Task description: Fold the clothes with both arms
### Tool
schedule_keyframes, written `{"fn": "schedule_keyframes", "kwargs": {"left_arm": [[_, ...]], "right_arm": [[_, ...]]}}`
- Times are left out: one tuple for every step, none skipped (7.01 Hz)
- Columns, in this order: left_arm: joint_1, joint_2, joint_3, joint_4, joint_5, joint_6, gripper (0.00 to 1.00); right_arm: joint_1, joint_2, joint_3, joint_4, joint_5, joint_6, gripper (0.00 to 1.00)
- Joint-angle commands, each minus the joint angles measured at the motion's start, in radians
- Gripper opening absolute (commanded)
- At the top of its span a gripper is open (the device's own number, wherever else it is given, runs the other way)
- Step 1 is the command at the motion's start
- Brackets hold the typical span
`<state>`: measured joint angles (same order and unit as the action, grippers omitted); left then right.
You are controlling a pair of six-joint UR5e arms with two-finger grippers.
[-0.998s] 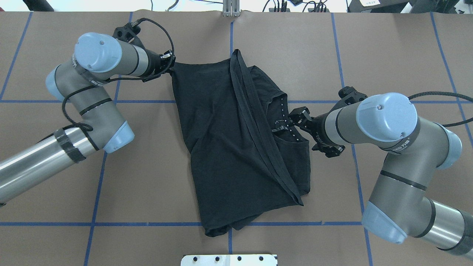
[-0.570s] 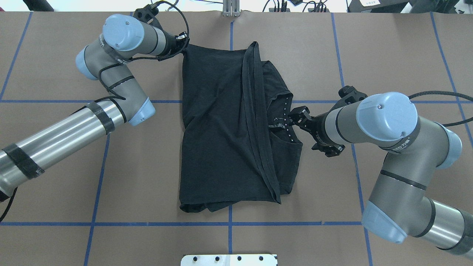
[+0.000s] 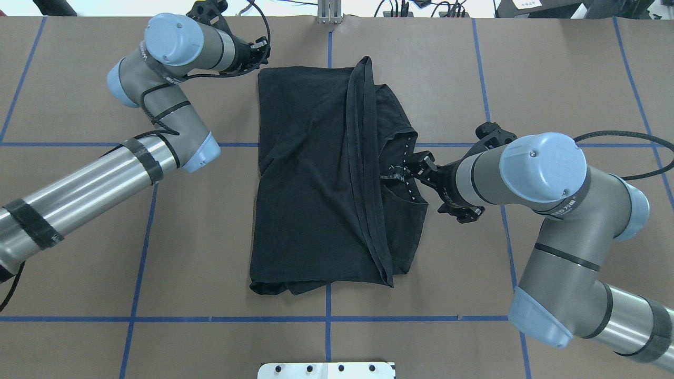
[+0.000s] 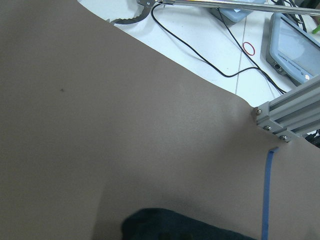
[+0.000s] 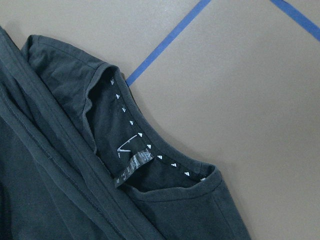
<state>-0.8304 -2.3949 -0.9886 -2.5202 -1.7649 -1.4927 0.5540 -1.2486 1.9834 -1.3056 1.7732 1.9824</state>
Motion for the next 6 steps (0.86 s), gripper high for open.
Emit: {"fn": "schedule_keyframes", "kwargs": {"left_arm": [[-0.007, 0.191, -0.227, 0.004, -0.082, 0.011, 0.69], [-0.009, 0.265, -0.325, 0.027, -0.088, 0.011, 0.68], [-0.009, 0.317, -0.434, 0.111, -0.090, 0.021, 0.68], [-0.012, 0.350, -0.515, 0.188, -0.090, 0.082, 0.68], [-0.018, 0.388, -0.591, 0.249, -0.090, 0.115, 0.68], [-0.018, 0.414, -0.651, 0.306, -0.090, 0.133, 0.68]], "right_arm": [[-0.055, 0.041, -0.027, -0.003, -0.017, -0.011, 1.00], [-0.096, 0.047, -0.028, -0.007, -0.024, -0.124, 1.00], [-0.135, 0.057, -0.026, -0.029, -0.037, -0.293, 0.93], [-0.161, 0.078, -0.026, -0.088, -0.037, -0.459, 0.89], [-0.173, 0.115, -0.025, -0.197, -0.040, -0.616, 0.89], [-0.187, 0.142, -0.026, -0.280, -0.066, -0.731, 0.85]]}}
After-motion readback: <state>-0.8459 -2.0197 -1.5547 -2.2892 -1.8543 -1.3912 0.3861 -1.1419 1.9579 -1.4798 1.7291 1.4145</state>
